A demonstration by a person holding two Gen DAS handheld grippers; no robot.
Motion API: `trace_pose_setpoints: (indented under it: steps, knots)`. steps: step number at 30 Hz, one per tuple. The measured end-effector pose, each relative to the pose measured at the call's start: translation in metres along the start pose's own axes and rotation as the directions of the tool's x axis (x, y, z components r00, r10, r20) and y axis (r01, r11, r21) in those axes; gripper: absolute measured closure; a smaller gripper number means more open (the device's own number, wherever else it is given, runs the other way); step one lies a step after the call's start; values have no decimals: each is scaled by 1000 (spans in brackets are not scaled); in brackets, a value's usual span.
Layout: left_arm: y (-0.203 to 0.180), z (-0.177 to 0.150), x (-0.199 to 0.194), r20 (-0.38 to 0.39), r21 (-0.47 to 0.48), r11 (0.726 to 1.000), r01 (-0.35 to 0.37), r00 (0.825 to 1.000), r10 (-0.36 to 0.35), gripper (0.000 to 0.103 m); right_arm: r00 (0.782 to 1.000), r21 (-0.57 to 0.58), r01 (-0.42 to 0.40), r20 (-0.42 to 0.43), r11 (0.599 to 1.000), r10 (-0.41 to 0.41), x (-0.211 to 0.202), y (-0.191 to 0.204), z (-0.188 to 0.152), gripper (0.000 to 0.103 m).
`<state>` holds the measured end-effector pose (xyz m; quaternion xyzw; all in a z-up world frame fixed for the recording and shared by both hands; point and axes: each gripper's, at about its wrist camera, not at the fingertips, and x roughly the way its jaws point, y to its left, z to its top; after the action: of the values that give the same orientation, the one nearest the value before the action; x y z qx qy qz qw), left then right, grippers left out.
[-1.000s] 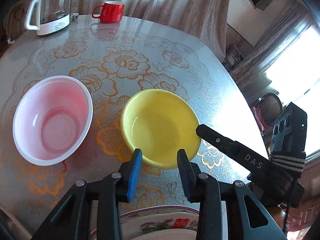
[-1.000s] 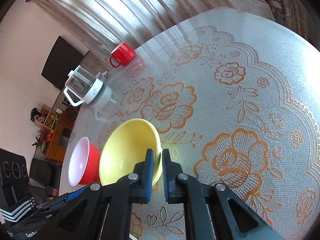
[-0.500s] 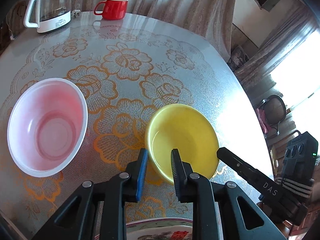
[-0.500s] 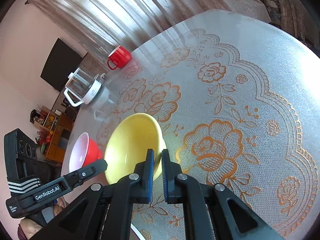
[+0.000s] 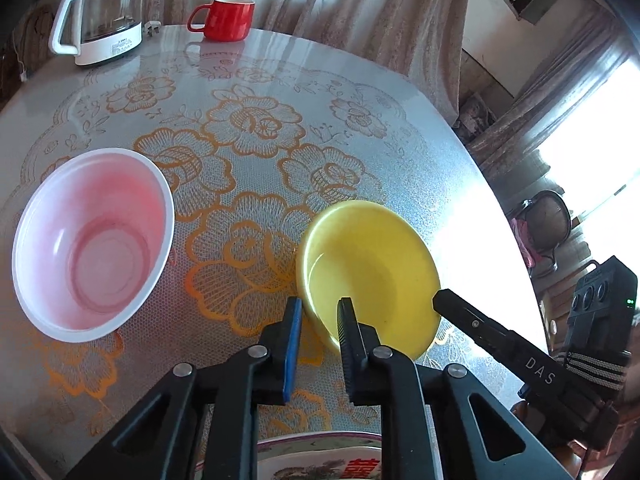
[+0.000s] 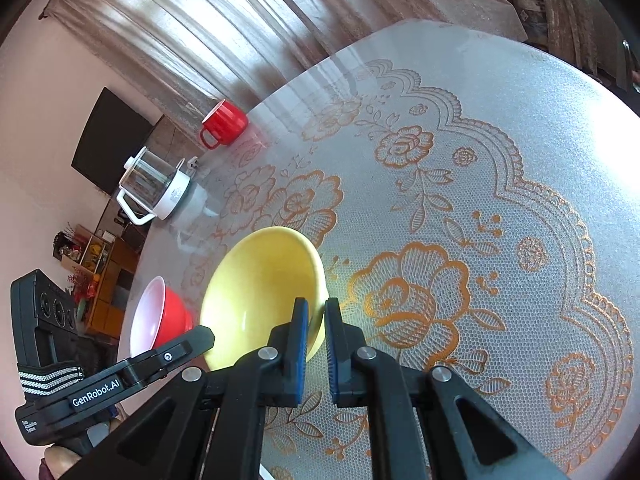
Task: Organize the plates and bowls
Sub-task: 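Grip the yellow bowl rim with both tools and lift it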
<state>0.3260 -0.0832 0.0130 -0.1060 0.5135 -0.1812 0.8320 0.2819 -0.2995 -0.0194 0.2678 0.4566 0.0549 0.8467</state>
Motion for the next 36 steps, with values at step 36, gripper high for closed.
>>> trace_pose_setpoints:
  steps: [36]
  knots:
    - [14,-85,-126,287,61,998,6,958,-24,93,991,-42,-108,72,993,111,-60,51,-58,95]
